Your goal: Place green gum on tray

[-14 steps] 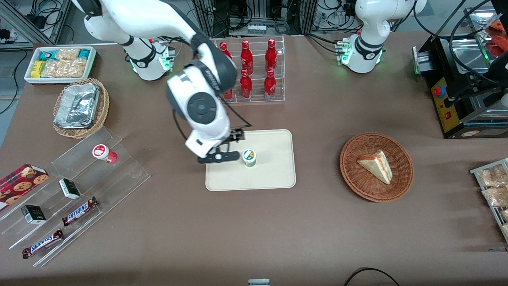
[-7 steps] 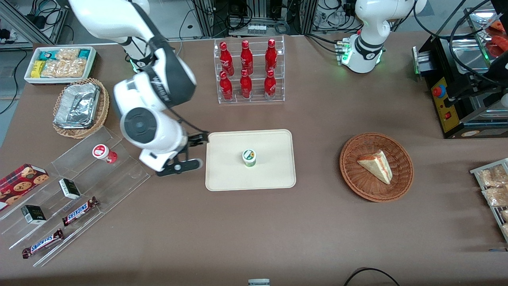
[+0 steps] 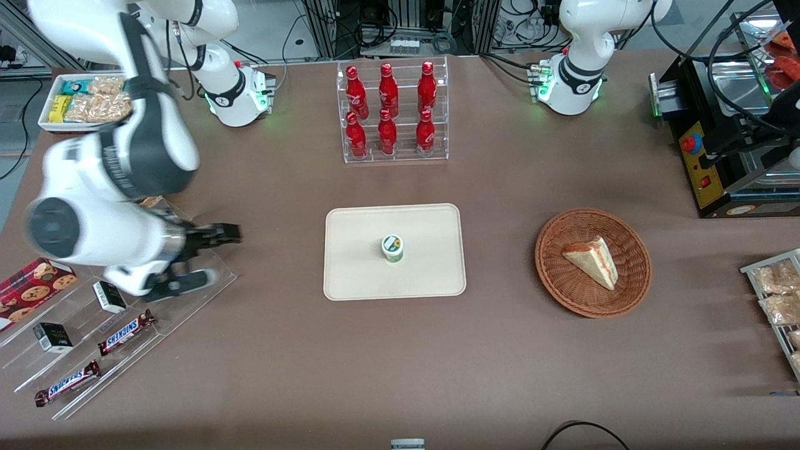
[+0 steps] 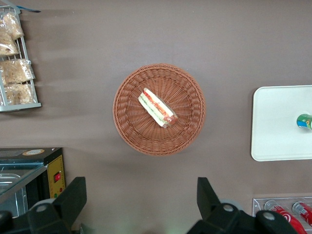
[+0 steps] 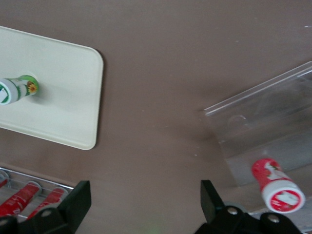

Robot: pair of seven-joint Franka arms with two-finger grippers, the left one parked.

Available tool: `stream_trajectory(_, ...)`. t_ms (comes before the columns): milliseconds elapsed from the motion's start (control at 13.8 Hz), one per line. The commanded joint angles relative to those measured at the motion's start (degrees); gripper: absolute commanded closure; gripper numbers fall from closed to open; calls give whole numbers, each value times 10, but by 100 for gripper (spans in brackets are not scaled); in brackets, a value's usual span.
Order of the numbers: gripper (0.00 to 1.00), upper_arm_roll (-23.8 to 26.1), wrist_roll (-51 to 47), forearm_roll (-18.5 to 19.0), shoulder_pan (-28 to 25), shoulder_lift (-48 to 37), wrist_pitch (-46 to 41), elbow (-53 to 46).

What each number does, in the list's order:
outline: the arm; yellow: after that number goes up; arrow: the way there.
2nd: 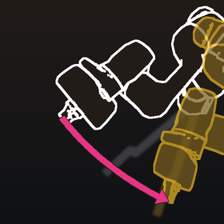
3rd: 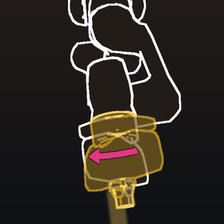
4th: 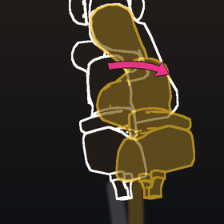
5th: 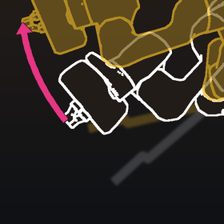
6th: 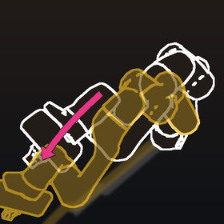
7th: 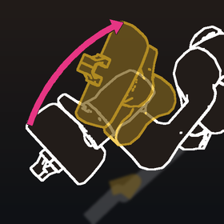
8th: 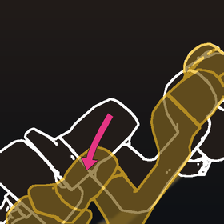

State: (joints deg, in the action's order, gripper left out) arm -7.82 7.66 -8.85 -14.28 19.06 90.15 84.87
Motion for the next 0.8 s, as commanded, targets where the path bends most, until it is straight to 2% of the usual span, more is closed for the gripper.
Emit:
stream_trajectory(0,0,10,22,27,33,-36,2,28)
stream_trajectory(217,0,11,53,29,67,-59,13,37)
stream_trajectory(434,0,18,51,32,96,-103,66,78)
stream_trajectory(724,0,41,53,50,131,-123,64,80)
